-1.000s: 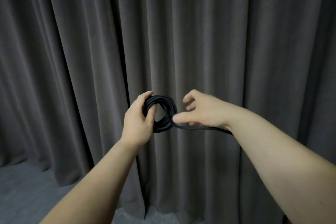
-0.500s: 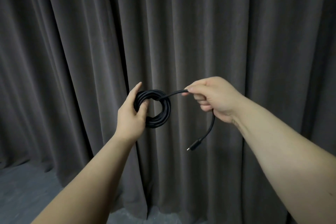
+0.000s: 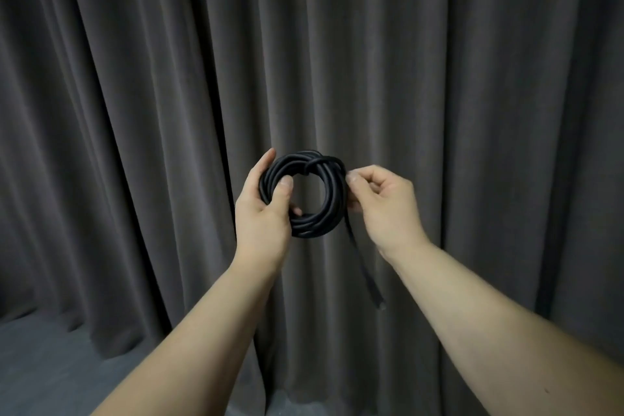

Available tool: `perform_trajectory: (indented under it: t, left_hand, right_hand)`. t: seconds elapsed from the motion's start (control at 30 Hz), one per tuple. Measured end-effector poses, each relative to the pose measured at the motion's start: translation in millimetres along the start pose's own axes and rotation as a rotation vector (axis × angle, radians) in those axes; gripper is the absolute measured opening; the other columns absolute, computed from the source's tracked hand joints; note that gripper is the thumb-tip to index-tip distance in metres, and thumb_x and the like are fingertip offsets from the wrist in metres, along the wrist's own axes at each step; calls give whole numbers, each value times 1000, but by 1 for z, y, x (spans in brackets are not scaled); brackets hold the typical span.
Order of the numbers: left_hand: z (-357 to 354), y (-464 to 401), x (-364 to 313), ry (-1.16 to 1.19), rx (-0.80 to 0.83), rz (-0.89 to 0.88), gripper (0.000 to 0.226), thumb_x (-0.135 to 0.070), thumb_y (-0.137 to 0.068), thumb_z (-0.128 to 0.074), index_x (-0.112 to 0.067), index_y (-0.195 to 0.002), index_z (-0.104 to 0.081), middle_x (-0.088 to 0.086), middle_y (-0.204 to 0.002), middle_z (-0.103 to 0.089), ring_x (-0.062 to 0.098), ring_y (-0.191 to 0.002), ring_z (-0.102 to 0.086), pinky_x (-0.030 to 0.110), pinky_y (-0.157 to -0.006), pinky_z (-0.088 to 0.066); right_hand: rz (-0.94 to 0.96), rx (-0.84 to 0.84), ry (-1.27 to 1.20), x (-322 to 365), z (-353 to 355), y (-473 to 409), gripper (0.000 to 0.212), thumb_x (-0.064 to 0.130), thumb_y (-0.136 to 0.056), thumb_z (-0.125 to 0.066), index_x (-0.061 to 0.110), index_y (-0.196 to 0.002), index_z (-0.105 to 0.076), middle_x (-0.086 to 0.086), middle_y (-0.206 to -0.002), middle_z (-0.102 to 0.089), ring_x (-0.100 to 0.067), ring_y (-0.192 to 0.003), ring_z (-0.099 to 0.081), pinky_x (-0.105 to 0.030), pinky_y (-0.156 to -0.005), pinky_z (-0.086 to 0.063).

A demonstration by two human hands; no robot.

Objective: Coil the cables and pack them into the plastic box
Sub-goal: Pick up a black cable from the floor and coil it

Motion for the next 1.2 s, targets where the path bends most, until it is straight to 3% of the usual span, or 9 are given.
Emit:
perform_trajectory:
  t: [0.13, 0.23, 0.37, 0.47, 0.7, 0.8, 0.93, 1.03, 1.2]
  left_hand:
    - [-3, 3, -4, -92, -64, -46, 42, -8, -98, -52, -22, -138, -48, 0, -98, -64, 0, -56, -57, 16, -63, -50]
    - [-7, 8, -3, -146, -86, -66, 41, -10, -99, -51, -21, -138, -47, -4, -116, -63, -6, -83, -62, 14, -80, -51]
    - [-13, 14, 7, -120, -39, -10, 40, -24, -96, -57, -31, -134, -46, -3, -116, -65, 12, -102, -65, 34, -96, -52]
    - [-14, 15, 16, -153, 58, 69, 43, -30, -91, -66, -24, -131, -51, -7, -117, -66, 7, -110, -62, 34, -103, -46]
    - [-8, -19, -4, -162, 417, 126, 42, -28, -90, -66, -20, -129, -52, -6, -105, -66, -5, -92, -64, 13, -79, -48]
    - [-21, -16, -7, -241, 557, 98, 33, -32, -94, -57, -20, -125, -58, -5, -92, -67, 2, -74, -64, 21, -69, -51]
    - [-13, -14, 3, -197, 363, 35, 19, -35, -89, -57, -27, -104, -65, -11, -65, -60, 10, -56, -50, 28, -54, -46]
    - [-1, -16, 11, -33, 137, 87, 16, -37, -87, -57, -28, -94, -68, -9, -61, -50, 13, -54, -42, 30, -54, -37]
    - [2, -17, 13, -28, 66, 110, 14, -31, -97, -55, -27, -95, -68, -7, -62, -48, 14, -57, -41, 33, -57, -38]
  right_hand:
    - [-201, 183, -228, 2, -14, 14, 10, 22, -94, -57, 13, -94, -61, -7, -89, -66, -19, -83, -62, -38, -74, -52]
    - [-196, 209, -73, -7, -17, 19, 45, 34, -72, -76, 20, -108, -52, -1, -99, -68, -16, -89, -66, -39, -79, -57]
    - [-215, 137, -176, -7, -10, 17, 33, 6, -81, -73, 16, -105, -53, -4, -91, -69, -14, -75, -63, -29, -61, -53]
    - [-219, 146, -251, -5, -4, 12, 31, -1, -82, -67, 12, -108, -56, 1, -83, -71, -8, -71, -65, -24, -67, -51]
    - [-134, 362, 129, 2, -7, 2, 38, -1, -76, -75, 22, -103, -61, -4, -98, -70, -14, -90, -65, -30, -91, -50]
    - [-94, 419, 160, 8, -13, 0, 39, -1, -74, -76, 21, -104, -63, -8, -103, -71, -18, -96, -68, -28, -91, -52]
    - [-172, 405, 116, 7, -12, -2, 30, 2, -75, -76, 17, -97, -60, -2, -90, -71, -5, -77, -66, -18, -75, -52]
    - [-321, 379, 37, 2, 1, -6, 11, 4, -87, -64, 11, -96, -65, -5, -84, -70, -9, -70, -65, -26, -72, -54]
    - [-361, 422, 346, 0, 16, -10, 15, 0, -84, -65, 13, -87, -71, -14, -83, -69, -14, -67, -58, -17, -53, -43]
Point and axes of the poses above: each hand's wrist, its own y-axis away from the middle knuckle, its own z-axis out of the back of the hand, x = y × z, the point moved 5 cm from there along -y, towards the middle knuckle
